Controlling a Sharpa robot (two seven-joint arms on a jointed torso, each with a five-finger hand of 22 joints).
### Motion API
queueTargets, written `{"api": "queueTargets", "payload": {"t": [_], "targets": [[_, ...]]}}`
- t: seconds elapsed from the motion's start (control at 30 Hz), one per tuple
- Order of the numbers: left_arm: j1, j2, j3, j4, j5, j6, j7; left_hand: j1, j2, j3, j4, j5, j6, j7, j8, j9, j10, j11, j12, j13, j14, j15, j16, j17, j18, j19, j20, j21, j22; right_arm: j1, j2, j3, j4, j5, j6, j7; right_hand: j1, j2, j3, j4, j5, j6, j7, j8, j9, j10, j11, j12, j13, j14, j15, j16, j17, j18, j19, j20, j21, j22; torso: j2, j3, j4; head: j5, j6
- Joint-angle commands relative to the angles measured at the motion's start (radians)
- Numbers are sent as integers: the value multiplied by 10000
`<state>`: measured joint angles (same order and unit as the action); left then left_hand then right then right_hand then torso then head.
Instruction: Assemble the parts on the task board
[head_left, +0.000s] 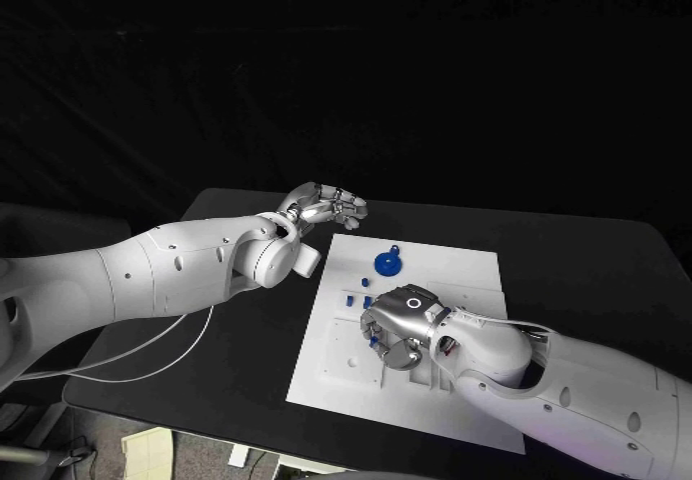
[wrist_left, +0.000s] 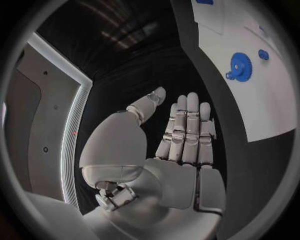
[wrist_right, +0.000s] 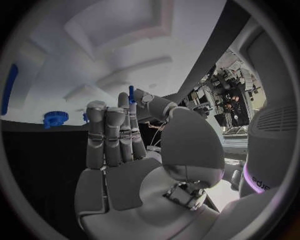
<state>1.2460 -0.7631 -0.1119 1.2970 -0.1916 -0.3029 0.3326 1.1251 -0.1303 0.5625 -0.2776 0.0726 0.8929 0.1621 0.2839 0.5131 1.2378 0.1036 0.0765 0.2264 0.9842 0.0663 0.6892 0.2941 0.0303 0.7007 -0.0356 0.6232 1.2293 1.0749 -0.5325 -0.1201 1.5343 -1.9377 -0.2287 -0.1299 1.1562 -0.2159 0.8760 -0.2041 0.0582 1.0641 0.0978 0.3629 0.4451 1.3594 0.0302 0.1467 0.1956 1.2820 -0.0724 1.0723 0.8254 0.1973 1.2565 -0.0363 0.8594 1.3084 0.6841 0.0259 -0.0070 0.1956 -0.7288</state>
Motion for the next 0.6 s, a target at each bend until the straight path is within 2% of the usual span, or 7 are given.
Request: {"api": "queueTargets", "payload": {"t": [0.03, 0.6], "targets": [[23, 18, 8, 17, 87, 37, 100, -15, 45, -54, 32, 34, -59, -30, 20, -7, -26, 4, -39, -7, 52, 38, -55, 14, 33, 5, 61, -57, 17, -23, 19, -13, -21, -221, 147, 58, 41, 31, -36, -38, 46, 67, 11, 30, 8, 40, 26, -36, 18, 5, -58, -31, 18, 645, 72, -174, 36, 202, -3, -1, -5, 28, -10], [23, -13, 7, 36, 259, 117, 52, -29, 28, -60, 50, 27, -88, -14, 9, -15, -53, 16, -53, -14, 53, 43, -105, 61, 32, 3, 66, -80, 27, -22, 23, -20, -110, -463, 492, -94, 36, 42, -48, -56, 54, 69, 10, 31, 9, 46, 25, -47, 31, 11, -59, -37, 27, 645, 68, -173, 49, 201, -5, 2, -2, 16, -77]]}}
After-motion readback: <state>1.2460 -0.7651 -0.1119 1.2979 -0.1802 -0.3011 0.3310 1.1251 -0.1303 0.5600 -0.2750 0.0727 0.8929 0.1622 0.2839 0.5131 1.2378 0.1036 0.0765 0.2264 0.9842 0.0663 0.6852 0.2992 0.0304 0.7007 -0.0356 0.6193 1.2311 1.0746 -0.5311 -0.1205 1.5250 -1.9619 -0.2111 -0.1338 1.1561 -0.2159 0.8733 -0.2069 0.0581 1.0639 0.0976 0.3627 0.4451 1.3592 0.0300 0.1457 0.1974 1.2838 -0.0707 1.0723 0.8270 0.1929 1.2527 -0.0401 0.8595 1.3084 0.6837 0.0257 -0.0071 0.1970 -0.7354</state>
